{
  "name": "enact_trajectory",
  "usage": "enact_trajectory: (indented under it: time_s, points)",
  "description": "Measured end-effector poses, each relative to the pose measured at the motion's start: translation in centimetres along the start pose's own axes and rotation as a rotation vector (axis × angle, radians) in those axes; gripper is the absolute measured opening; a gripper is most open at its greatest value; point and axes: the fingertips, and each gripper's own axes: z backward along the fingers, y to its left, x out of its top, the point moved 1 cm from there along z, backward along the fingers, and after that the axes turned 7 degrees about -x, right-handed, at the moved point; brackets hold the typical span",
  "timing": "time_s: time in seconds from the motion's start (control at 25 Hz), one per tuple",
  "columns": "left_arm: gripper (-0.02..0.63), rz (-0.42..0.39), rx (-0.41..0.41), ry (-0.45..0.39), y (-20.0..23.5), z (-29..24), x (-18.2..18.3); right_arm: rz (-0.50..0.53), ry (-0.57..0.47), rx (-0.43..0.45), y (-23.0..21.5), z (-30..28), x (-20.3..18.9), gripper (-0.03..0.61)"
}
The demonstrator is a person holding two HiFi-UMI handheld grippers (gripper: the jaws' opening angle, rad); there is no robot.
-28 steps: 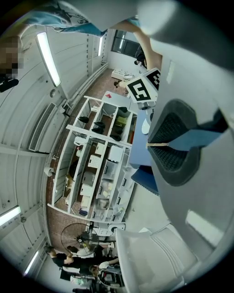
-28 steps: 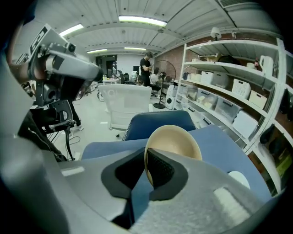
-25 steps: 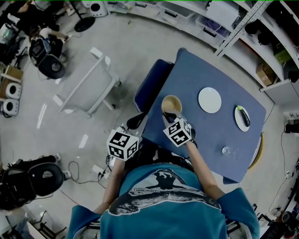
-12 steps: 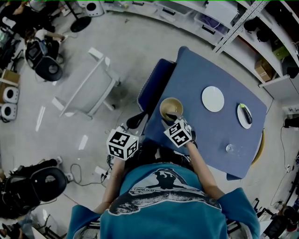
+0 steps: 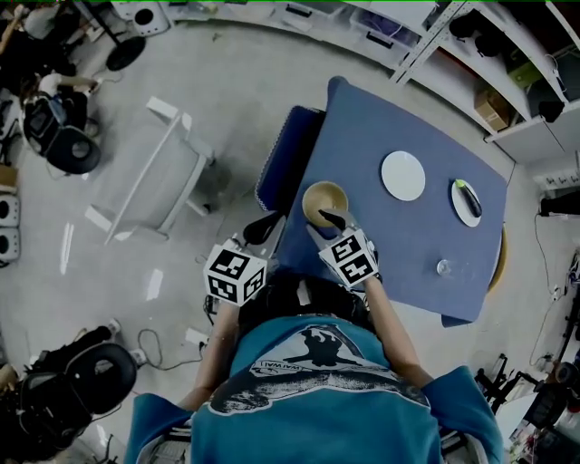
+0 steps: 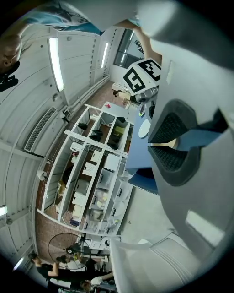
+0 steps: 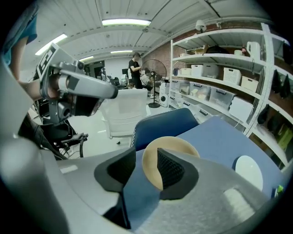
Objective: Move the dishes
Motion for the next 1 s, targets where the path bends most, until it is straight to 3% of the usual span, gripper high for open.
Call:
enact_trajectory:
  time_s: [0.32, 0.8, 1.0]
  points:
    - [0.032, -0.014, -0.105, 0.051, -0.8, -2.1, -1.1, -0.101, -0.031, -0.092, -1.3, 3.2, -0.6, 0.150]
    - [0.032, -0.115, -0.242, 0.200, -4.3, -4.7, -3.8, -0.293, -0.087, -0.225, -3.5, 9.0, -4.1, 0.150]
    - [0.032, -0.141, -0.281, 0.213, -6.7, -5.5, -4.7, -0.346, -0.122, -0.274, -3.8, 10.9, -5.9, 0.150]
